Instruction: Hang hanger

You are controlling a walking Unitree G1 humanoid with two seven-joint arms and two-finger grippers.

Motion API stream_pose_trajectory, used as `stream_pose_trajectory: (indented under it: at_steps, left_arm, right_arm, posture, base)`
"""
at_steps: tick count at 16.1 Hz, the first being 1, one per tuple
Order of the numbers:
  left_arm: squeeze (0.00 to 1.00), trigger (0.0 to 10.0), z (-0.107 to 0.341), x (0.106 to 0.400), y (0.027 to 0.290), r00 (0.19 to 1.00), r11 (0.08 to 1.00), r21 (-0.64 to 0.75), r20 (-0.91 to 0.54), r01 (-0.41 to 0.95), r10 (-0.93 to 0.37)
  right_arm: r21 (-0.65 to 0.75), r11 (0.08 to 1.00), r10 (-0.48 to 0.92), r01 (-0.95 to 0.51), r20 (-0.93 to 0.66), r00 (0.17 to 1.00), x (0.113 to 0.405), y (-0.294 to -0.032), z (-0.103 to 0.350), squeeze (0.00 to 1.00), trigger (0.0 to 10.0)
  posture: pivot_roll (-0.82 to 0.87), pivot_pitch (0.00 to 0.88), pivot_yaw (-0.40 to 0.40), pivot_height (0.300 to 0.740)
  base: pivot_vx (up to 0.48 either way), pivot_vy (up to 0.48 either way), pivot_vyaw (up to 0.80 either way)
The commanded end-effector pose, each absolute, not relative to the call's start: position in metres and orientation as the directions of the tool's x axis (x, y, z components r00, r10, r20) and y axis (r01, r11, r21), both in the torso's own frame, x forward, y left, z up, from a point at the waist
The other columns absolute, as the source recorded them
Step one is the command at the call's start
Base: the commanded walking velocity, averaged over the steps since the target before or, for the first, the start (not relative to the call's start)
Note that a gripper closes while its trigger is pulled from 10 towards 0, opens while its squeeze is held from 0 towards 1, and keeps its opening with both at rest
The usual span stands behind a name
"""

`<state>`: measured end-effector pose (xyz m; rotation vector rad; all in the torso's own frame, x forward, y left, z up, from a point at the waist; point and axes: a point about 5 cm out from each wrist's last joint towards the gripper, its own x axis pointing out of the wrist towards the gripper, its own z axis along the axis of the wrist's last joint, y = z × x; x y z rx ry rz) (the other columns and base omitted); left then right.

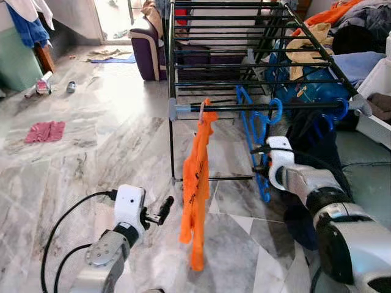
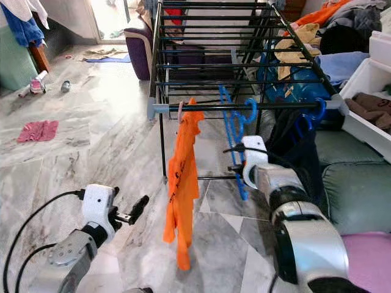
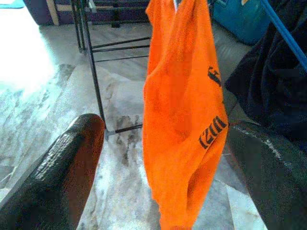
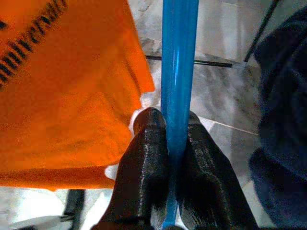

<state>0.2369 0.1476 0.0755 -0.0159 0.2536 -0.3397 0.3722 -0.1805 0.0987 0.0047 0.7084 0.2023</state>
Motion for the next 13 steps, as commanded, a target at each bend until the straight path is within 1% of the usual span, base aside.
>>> stream_pose_trajectory:
  at_steps: [1, 3, 6, 7, 8, 10, 11, 12, 13]
  left_arm:
    - [0.0, 10.0, 0.08, 0.236, 0.153, 0.919, 0.949, -0.04, -0.242, 0.312, -0.312]
    - [0.0, 10.0, 0.083, 0.23, 0.161, 0.919, 0.952, -0.021, -0.256, 0.304, -0.299]
    - [0.0, 10.0, 0.085, 0.227, 0.167, 0.92, 0.955, -0.005, -0.268, 0.296, -0.286]
    - [0.0, 10.0, 0.09, 0.224, 0.172, 0.92, 0.956, -0.006, -0.267, 0.294, -0.285]
    - [0.0, 10.0, 0.096, 0.222, 0.177, 0.925, 0.958, -0.003, -0.261, 0.286, -0.276]
    - [0.0, 10.0, 0.104, 0.22, 0.183, 0.935, 0.962, 0.002, -0.234, 0.274, -0.266]
    - [0.0, 10.0, 0.112, 0.22, 0.183, 0.941, 0.962, -0.002, -0.208, 0.275, -0.269]
    - [0.0, 10.0, 0.117, 0.225, 0.182, 0.947, 0.962, 0.007, -0.175, 0.274, -0.268]
    - [0.0, 10.0, 0.124, 0.233, 0.181, 0.961, 0.969, -0.003, -0.124, 0.248, -0.247]
  right_arm:
    - [0.103, 0.978, 0.205, -0.182, -0.632, 0.747, 0.375, -0.179, 0.104, 0.0, 10.0]
    - [0.127, 0.977, 0.213, -0.173, -0.646, 0.733, 0.372, -0.18, 0.097, 0.0, 10.0]
    - [0.097, 0.983, 0.183, -0.158, -0.644, 0.742, 0.372, -0.183, 0.096, 0.0, 10.0]
    - [0.098, 0.984, 0.179, -0.152, -0.633, 0.753, 0.373, -0.182, 0.098, 0.0, 10.0]
    - [0.093, 0.985, 0.173, -0.148, -0.619, 0.766, 0.375, -0.181, 0.1, 0.0, 10.0]
    - [0.054, 0.989, 0.144, -0.14, -0.599, 0.787, 0.376, -0.182, 0.1, 0.0, 10.0]
    - [-0.013, 0.994, 0.082, -0.107, -0.552, 0.83, 0.38, -0.186, 0.105, 0.0, 10.0]
    - [-0.062, 0.99, 0.08, -0.128, -0.505, 0.859, 0.383, -0.186, 0.11, 0.0, 10.0]
    - [-0.042, 0.993, 0.079, -0.112, -0.474, 0.877, 0.381, -0.188, 0.108, 0.0, 10.0]
  posture:
    - [0.18, 0.079, -0.057, 0.74]
    - [0.21, 0.094, -0.047, 0.74]
    - [0.23, 0.104, -0.036, 0.74]
    - [0.26, 0.129, -0.023, 0.74]
    - [0.29, 0.146, -0.007, 0.74]
    - [0.3, 0.142, 0.01, 0.74]
    - [0.3, 0.13, 0.017, 0.74]
    - [0.29, 0.114, 0.028, 0.74]
    - [0.28, 0.106, 0.032, 0.74]
  base:
    - [0.0, 0.0, 0.0]
    - [0.0, 0.0, 0.0]
    - [0.0, 0.0, 0.0]
    - [0.0, 0.0, 0.0]
    - [0.0, 0.0, 0.0]
    - [0.0, 0.0, 0.0]
    - [0.0, 0.0, 0.0]
    - [0.0, 0.0, 0.0]
    - [0.0, 0.0, 0.0]
